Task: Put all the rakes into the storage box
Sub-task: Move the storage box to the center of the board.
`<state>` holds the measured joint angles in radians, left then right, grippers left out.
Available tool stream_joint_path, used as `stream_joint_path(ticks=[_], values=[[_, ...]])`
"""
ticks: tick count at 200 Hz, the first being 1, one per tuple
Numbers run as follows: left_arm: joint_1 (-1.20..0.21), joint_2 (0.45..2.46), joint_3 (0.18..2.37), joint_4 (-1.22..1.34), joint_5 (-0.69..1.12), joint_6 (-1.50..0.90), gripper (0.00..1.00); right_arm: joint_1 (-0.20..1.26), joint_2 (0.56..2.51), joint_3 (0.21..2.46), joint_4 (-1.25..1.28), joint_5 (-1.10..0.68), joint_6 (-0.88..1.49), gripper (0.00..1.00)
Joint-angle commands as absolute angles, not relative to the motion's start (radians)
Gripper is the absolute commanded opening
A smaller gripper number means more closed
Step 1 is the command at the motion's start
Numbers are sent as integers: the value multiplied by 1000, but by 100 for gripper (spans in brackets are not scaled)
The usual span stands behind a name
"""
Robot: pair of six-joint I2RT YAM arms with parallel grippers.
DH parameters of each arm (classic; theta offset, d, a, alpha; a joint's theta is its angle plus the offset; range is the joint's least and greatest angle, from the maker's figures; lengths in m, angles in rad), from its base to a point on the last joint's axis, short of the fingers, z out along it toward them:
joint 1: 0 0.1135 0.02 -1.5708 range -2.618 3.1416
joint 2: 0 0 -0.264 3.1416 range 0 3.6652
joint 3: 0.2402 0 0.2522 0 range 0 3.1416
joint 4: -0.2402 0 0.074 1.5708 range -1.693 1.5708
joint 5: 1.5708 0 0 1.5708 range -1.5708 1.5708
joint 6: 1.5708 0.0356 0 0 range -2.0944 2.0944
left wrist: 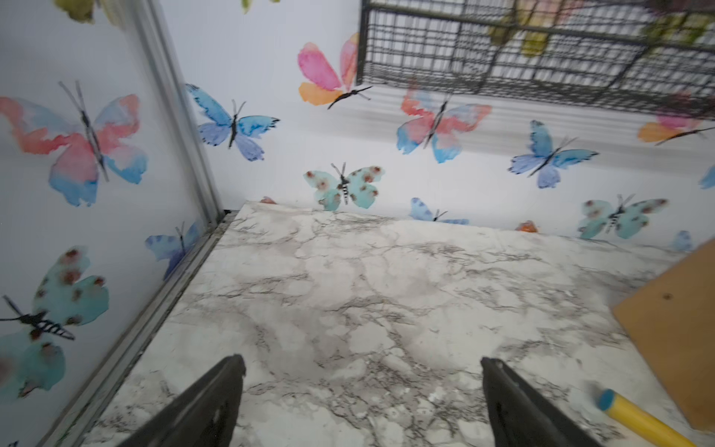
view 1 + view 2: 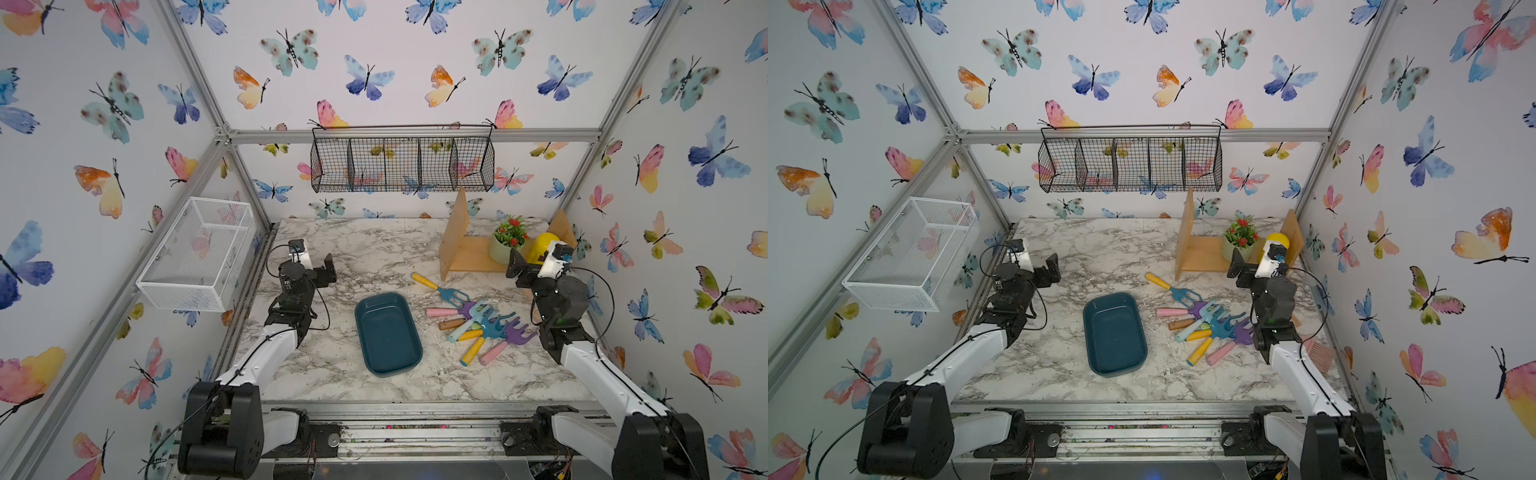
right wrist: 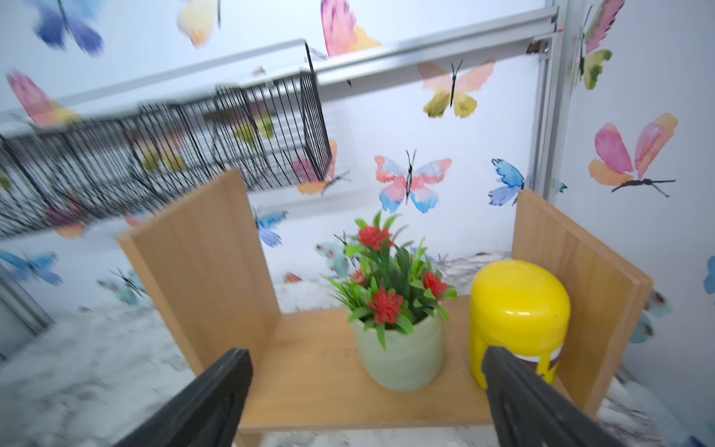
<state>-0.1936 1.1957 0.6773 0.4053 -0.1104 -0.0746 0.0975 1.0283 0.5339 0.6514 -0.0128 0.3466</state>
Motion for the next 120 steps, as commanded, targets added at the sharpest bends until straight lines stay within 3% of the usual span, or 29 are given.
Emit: stream_joint_path(ticks=[1,9,22,42,79,98,102,120], values=[[-410,1097,667,277,-187,43,98,100,994,440,654,-158,867,99],[-479,1070,660,273,-188,111,98,100,1030,449,655,-273,965,99],[-531,1043,649,257,-86,157,98,109,1096,545,520,-416,901,99],[-540,1048,651,239,39,72,98,205,1094,641,308,-262,726,99],[-538,1095,686,107,-13,-139,98,229,1126,758,144,-138,592,97],[-539,1081,647,56,4,-182,100,246,1176,792,103,-119,583,83],[-539,1077,634,47,0,-192,96,252,1191,799,92,-117,583,78],[-538,1071,602,-45,-114,-269,87,276,1243,834,41,-78,585,76]])
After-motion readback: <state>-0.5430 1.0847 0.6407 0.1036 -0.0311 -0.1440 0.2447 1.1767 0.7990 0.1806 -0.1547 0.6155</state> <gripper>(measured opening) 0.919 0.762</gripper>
